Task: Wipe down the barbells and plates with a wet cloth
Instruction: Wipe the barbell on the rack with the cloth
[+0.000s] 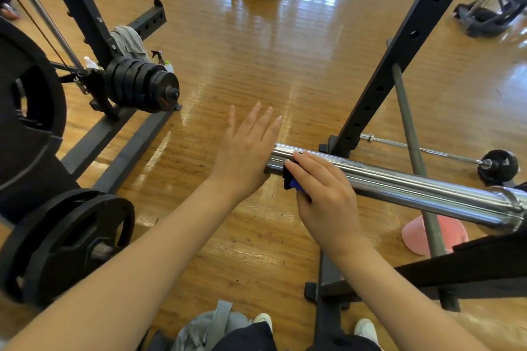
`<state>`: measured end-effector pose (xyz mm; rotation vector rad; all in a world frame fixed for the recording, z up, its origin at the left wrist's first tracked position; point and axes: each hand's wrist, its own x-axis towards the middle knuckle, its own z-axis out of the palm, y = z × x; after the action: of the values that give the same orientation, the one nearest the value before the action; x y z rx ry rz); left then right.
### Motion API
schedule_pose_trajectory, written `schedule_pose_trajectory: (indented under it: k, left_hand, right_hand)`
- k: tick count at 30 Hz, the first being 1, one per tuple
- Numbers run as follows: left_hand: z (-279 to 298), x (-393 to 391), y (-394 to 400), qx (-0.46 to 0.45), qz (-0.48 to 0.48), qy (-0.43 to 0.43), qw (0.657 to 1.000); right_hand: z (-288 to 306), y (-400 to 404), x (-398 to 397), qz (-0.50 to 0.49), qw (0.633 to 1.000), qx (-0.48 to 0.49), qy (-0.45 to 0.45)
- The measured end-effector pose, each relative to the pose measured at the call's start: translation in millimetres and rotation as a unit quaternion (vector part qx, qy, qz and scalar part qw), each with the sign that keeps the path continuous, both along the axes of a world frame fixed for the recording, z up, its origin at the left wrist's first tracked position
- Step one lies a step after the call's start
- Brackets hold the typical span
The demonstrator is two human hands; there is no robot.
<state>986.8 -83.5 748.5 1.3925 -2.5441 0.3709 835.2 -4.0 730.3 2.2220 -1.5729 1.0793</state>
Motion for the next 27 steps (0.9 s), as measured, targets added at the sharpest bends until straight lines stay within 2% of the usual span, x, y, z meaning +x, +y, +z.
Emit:
schedule_pose_trajectory:
  k: [3, 6, 10, 14, 16, 18, 22, 27]
  left_hand:
    - [-13, -2, 6, -0.073, 0.000, 0.040, 0.997]
    - [-17, -4, 5, -0.096, -0.011, 0.062, 0.993]
    - [-14, -3, 1, -0.038, -0.027, 0.052, 0.998]
    - [11, -9, 1, 0.067, 0.008, -0.005, 0.998]
    - [14, -11, -1, 0.080, 0.022, -0.047, 0.995]
    - [13, -9, 6, 0.044, 0.037, -0.078, 0.995]
    - [-9, -10, 12, -0.051, 0.024, 0.003, 0.998]
    - [-8, -14, 9, -0.032, -0.006, 0.051, 0.998]
  right_hand:
    - [2, -6, 14, 0.015, 1.000, -0.003, -0.008]
    - [-2, -10, 11, 0.038, 0.999, -0.016, 0.011]
    - [-11, 1, -12, 0.024, 0.999, -0.034, 0.028]
    - [-3, 5, -12, -0.009, 1.000, -0.019, -0.007]
    - [4, 1, -1, -0.009, 1.000, 0.013, -0.016]
    - [6, -2, 6, -0.006, 0.999, 0.041, -0.009]
    - [3, -2, -1, 0.012, 0.999, 0.045, 0.012]
    - [-4, 7, -21, 0.000, 1.000, 0.008, 0.024]
